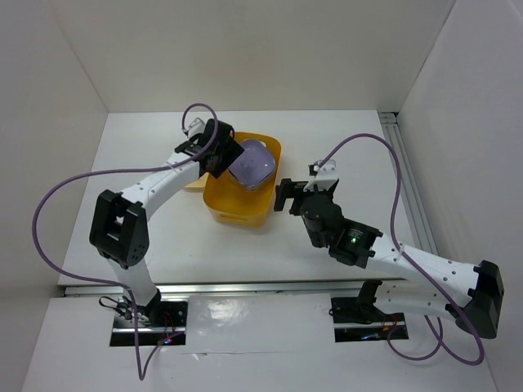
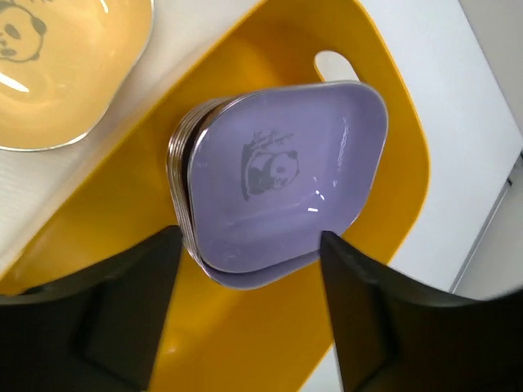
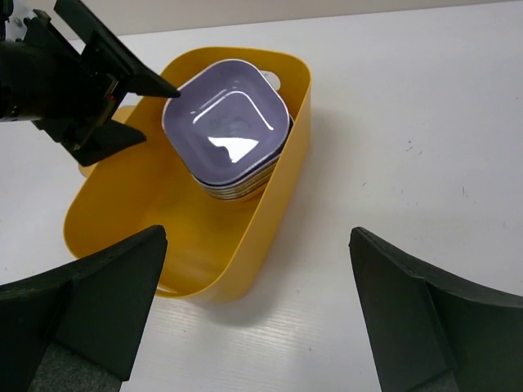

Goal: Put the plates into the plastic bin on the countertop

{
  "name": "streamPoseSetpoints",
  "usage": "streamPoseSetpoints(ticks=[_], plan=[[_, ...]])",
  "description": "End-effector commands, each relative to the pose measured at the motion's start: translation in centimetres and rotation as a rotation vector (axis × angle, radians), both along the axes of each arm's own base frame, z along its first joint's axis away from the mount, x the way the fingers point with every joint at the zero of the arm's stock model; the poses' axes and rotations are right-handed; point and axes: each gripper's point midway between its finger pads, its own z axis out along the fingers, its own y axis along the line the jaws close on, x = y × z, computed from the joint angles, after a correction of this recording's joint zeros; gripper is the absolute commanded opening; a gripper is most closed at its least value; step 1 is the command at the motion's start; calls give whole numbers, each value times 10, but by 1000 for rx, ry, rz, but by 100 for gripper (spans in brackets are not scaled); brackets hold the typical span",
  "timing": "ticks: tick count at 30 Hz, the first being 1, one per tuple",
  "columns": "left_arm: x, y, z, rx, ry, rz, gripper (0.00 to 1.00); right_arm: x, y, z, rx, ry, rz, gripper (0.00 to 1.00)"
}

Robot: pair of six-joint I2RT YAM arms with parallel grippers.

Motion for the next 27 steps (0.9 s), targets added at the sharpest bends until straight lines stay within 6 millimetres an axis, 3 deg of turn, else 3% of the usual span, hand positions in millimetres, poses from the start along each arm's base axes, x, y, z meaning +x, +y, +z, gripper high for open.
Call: streamPoseSetpoints(ticks=[1,3,4,5,6,7,9,10,13,14,17,18,19,22,23,26,27], plan=[[-1,-8,52,-84,-116,-31,84,3,-7,11,19,-18,-41,100],[-8,-3,69,-84,-152,-28,91,2,-5,11,20,-17,-32,100],[-10,11,71,-62,-165,-1,91,3,-4,8,12,-12,-32,100],[-17,23,92,-70,-211,23,93,3,-4,8,12,-12,-32,100],[-19,35,96,-61,-225,52,94,5,-4,10,22,-16,-32,100],[-25,52,85,-31,-213,93,95,5,-4,10,22,-16,-32,100],[-30,86,91,-25,-233,166,96,6,-3,7,17,-13,-16,100],[-31,107,80,-18,-208,207,96,5,-1,3,16,-10,-6,100],[-35,141,64,25,-185,273,96,7,4,-3,0,-8,48,100],[-33,148,65,49,-193,279,95,8,6,-1,0,-12,63,100],[-17,175,40,68,-160,307,92,4,19,-2,-6,-16,147,100],[-9,178,36,59,-163,298,92,4,21,-6,-24,-11,160,100],[-3,183,13,61,-119,276,92,4,24,-9,-30,-3,172,100],[17,188,-1,66,-77,271,92,2,25,-14,-35,4,183,100],[20,192,-22,76,-21,278,92,2,28,-17,-41,12,193,100],[23,201,-42,69,35,313,92,3,25,-22,-56,18,195,100],[20,201,-57,68,68,319,92,3,25,-22,-56,18,195,100]])
